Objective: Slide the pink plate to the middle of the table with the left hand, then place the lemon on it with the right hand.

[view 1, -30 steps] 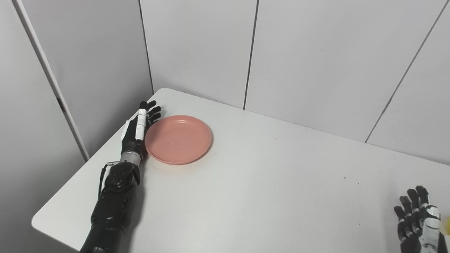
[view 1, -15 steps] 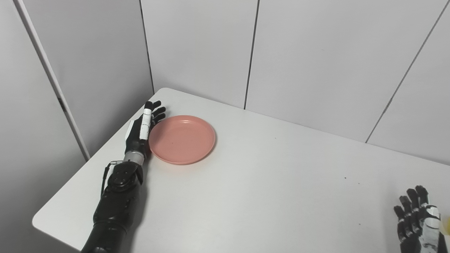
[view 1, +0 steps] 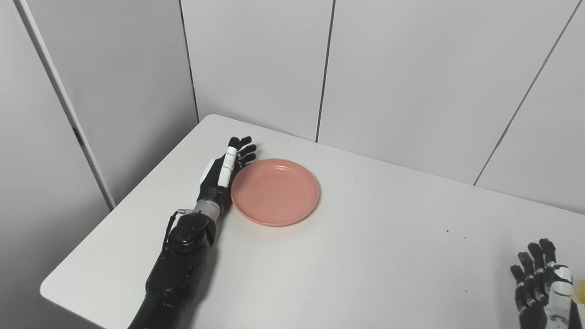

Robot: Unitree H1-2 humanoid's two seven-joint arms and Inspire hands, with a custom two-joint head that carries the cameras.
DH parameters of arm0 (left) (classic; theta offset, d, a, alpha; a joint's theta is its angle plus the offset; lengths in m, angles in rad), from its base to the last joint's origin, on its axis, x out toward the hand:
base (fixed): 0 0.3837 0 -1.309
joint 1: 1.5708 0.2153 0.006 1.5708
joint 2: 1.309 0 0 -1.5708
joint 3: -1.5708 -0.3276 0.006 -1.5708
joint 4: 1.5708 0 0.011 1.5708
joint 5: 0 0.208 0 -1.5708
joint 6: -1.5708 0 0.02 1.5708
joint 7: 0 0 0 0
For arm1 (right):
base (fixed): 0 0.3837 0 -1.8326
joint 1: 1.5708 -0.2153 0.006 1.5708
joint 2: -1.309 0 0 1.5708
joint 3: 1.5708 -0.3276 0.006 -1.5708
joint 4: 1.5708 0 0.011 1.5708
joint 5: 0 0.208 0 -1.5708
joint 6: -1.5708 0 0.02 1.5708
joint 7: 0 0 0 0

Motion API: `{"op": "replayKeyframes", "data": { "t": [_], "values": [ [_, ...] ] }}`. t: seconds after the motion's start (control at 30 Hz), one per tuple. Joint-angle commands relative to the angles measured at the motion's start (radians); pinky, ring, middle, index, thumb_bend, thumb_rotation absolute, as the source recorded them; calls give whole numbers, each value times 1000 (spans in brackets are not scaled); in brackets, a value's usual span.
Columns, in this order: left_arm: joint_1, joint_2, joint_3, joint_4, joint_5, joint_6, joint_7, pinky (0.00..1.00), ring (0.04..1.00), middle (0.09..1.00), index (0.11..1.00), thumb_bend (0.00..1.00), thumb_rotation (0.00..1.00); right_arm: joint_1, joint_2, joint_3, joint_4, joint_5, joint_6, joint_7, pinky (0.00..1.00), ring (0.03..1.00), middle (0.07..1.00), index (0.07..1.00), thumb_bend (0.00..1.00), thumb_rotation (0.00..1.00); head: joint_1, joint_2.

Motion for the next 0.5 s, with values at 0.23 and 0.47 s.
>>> {"op": "replayKeyframes", "data": {
  "t": [0.23,0.47],
  "values": [
    [-28,-26,-35,-64,26,17,-11,917,907,894,881,873,1000,-18,2,-1,-37,5,-2,4,1000,1000,1000,1000,686,1000,-14,11],
    [-33,-42,-69,-64,44,21,-16,916,904,892,882,839,1000,-28,-6,3,-33,29,1,19,1000,1000,1000,1000,722,1000,-47,26]
  ]
}}
